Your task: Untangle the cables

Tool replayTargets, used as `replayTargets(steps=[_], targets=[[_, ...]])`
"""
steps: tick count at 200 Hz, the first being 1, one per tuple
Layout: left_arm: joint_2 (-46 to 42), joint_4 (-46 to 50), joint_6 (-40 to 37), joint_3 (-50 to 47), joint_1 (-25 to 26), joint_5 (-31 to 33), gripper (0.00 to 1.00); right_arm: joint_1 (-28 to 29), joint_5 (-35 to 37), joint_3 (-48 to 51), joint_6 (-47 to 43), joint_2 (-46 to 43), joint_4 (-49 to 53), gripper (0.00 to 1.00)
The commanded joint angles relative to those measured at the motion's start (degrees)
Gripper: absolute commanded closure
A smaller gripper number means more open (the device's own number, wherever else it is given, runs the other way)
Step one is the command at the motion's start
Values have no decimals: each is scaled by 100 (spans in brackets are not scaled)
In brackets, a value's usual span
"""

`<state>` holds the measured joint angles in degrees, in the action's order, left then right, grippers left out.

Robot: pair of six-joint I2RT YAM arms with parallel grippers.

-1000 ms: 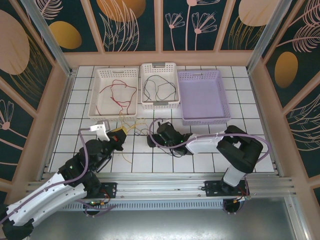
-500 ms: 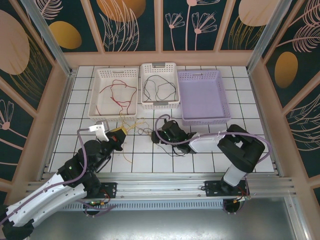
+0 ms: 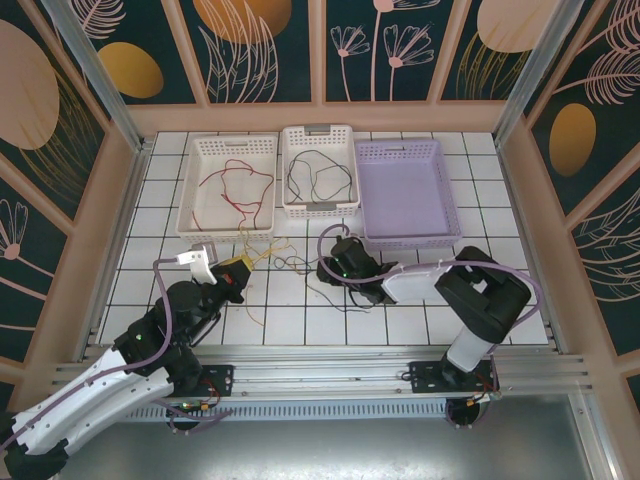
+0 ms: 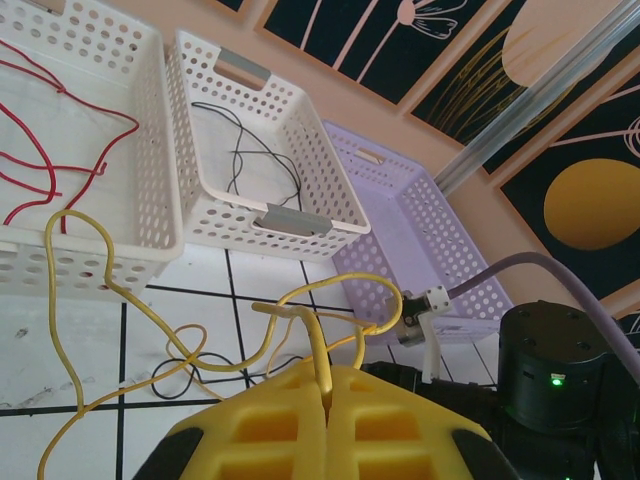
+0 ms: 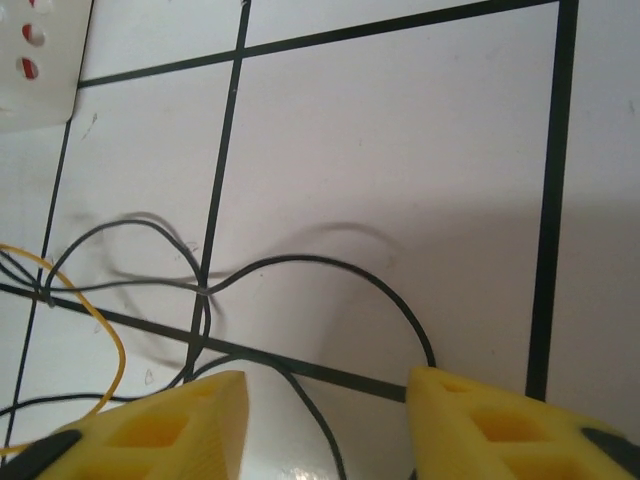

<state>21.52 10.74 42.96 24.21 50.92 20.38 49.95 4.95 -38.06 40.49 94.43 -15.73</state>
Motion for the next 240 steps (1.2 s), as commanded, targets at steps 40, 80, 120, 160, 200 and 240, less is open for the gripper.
replayTargets(steps=[40,80,120,160,200,240], targets=[[-44,51,-25,21,-21,99,100,14,573,-257,-457,-629,1765,30],[-45,-16,-2,-30,-24,62,100,163,306,-452,-598,-169,1705,32],[-73,51,10,-4,-20,67,100,466,247,-820,-648,426,1762,37],[-174,138,11,-29,-29,119,100,487,305,-882,-689,750,1838,55],[-188,130,8,-56,-23,150,100,482,222,-989,-823,915,1888,77],[-229,172,-1,-36,-29,166,100,425,217,-1045,-941,811,1930,98]])
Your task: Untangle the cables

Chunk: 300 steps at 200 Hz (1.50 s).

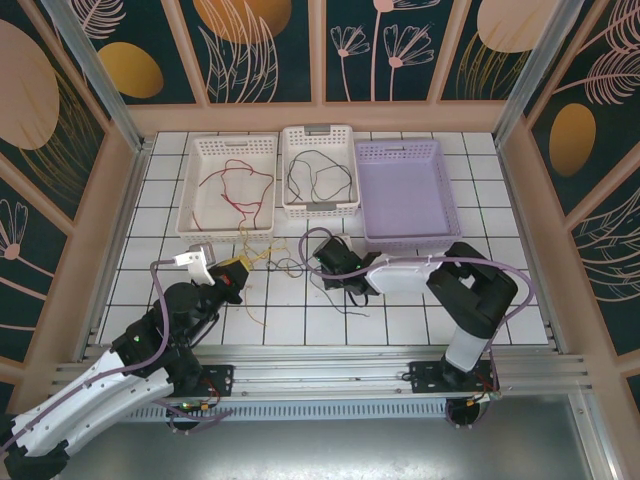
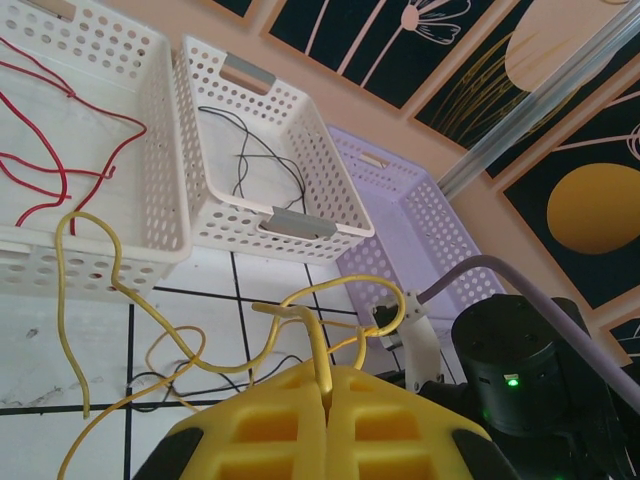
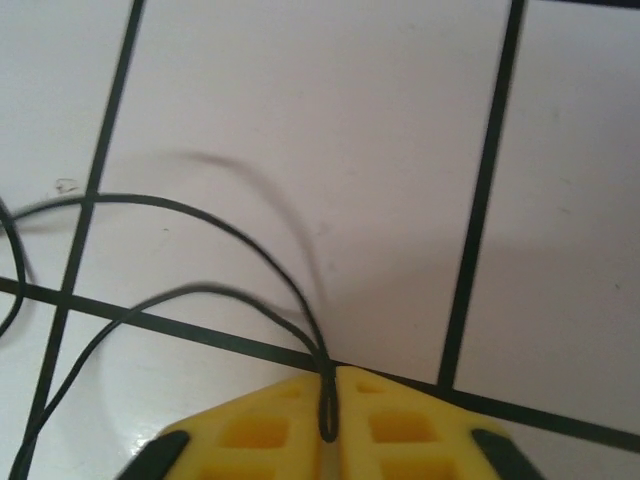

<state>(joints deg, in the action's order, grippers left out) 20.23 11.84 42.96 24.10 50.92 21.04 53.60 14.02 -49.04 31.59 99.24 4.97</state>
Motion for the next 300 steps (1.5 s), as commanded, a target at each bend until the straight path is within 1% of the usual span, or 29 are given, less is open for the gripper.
replayTargets(steps=[1,3,51,101,120,133,166,187,216,223,227,235,260,300], targets=[[-103,63,-8,-26,-29,97,100,57,-686,52,-54,318,-143,99],[-99,71,-12,-30,-29,94,100,57,-683,52,-61,305,-141,100],[-230,213,-24,9,-25,147,100,-41,-601,222,-209,-442,-410,100],[-247,225,-15,-18,-23,149,100,-186,-676,377,-347,-1796,-699,100],[-245,226,-24,-19,-22,168,100,-333,-734,323,-371,-2289,-604,100],[-241,239,-24,-17,-22,166,100,-439,-644,209,-420,-2626,-425,100],[-247,399,-72,37,-29,217,100,-929,-313,-210,-590,-3552,253,100],[-272,592,-81,124,-25,313,100,-1480,-130,-550,-732,-4084,727,100],[-376,896,-29,281,-25,517,100,-2165,39,-1030,-979,-4557,1299,100],[-403,978,-18,333,-26,574,100,-2193,55,-1132,-1030,-4647,1399,100],[-406,1014,-16,370,-25,602,100,-2383,68,-1186,-1052,-4693,1448,100],[-419,1084,-14,433,-25,653,100,-2528,87,-1304,-1095,-4787,1541,100],[-362,1383,-44,762,-18,864,100,-2803,210,-1700,-1244,-4996,1828,100],[-119,1947,-179,1306,-28,1294,100,-2924,751,-2465,-1537,-5142,2321,100]])
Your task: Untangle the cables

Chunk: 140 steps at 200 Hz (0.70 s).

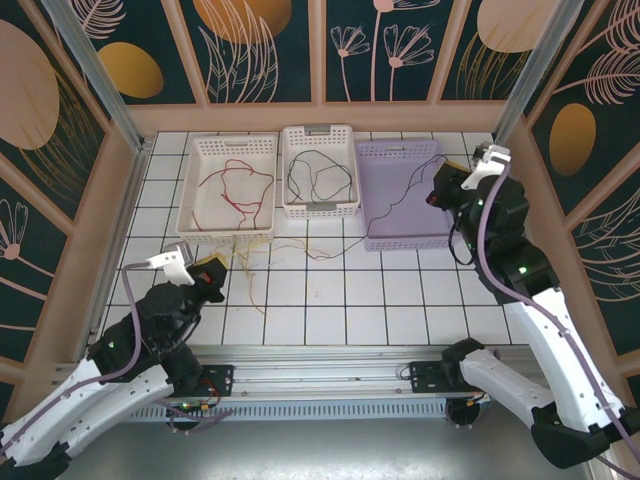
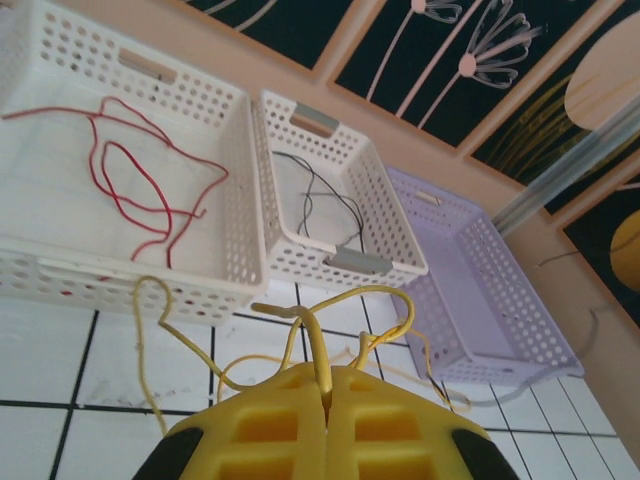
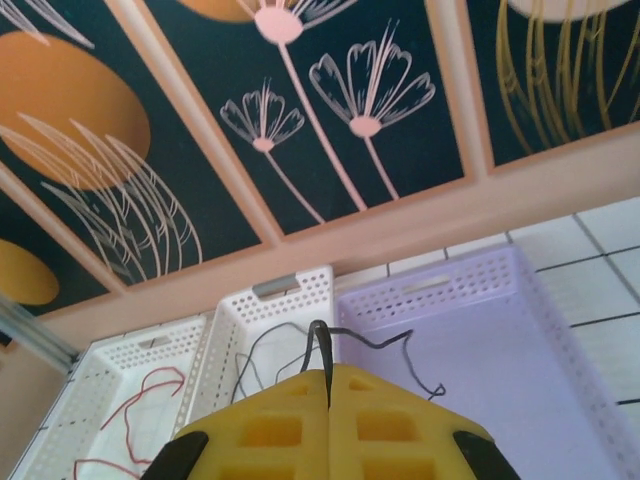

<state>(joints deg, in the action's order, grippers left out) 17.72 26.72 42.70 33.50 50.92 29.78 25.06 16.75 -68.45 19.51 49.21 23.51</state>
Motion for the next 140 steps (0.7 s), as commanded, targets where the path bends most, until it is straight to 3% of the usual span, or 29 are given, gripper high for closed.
replayTargets(steps=[1,82,140], targets=[[139,467,-155,376,-24,431,100,-66,491,-540,-335,-139,478,100],[419,1368,-606,1195,-24,1328,100,-80,1117,-1384,-691,-174,1097,100],[422,1351,-1030,1373,-25,1816,100,-73,1664,-1716,-935,-205,1438,100]])
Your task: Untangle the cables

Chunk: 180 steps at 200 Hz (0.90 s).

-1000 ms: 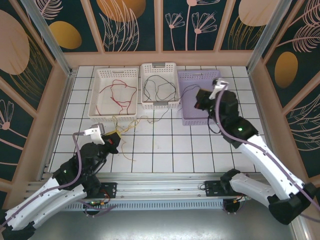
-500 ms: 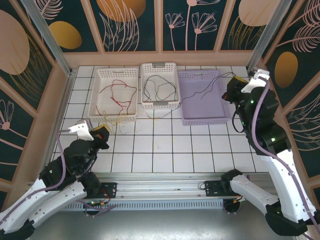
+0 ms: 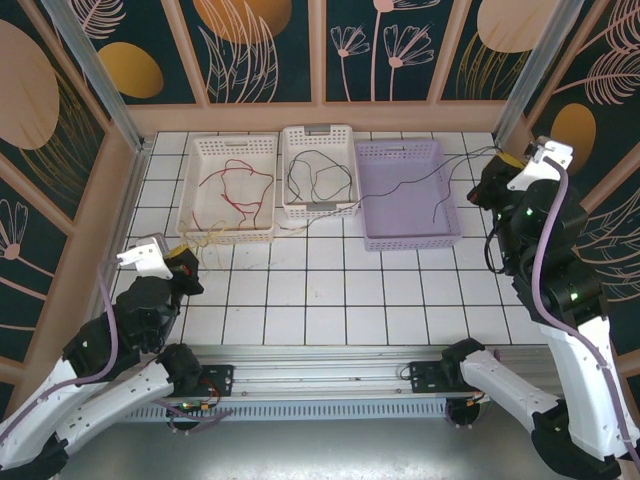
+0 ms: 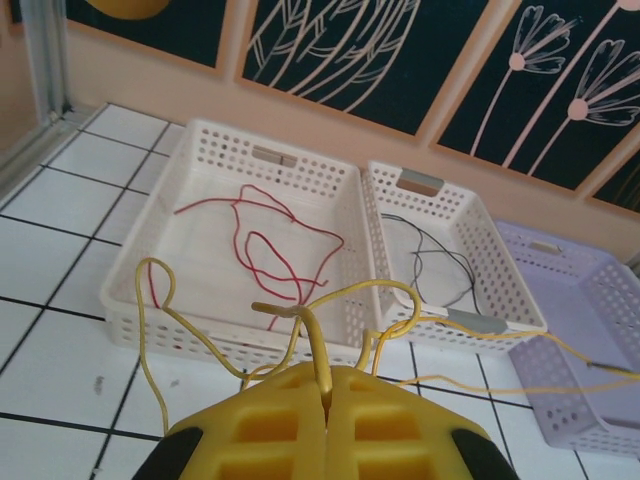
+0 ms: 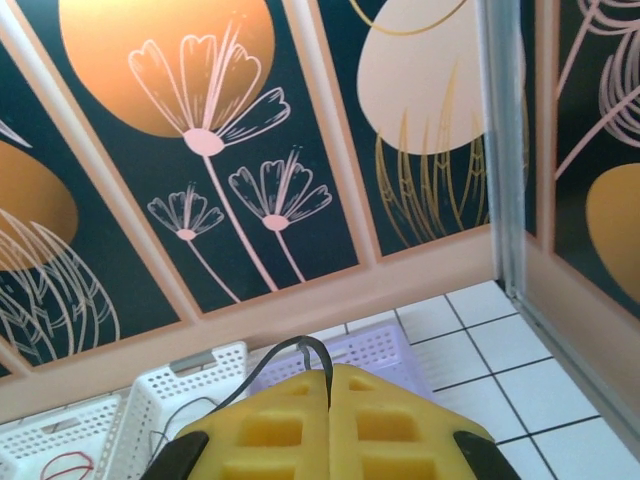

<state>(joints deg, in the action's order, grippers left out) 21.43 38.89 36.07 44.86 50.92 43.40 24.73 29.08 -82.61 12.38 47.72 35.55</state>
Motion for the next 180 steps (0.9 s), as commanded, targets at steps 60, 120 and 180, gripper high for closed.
replayTargets(steps=[60,120,180], targets=[[203,364,-561,443,-22,1017,100,-37,783,-299,-209,-232,460,100],[429,443,-774,759,-27,1596,100,97,1266,-495,-276,-389,778,100],[753,86,-955,762,-25,1703,100,388,1723,-658,-272,-595,1217,100]])
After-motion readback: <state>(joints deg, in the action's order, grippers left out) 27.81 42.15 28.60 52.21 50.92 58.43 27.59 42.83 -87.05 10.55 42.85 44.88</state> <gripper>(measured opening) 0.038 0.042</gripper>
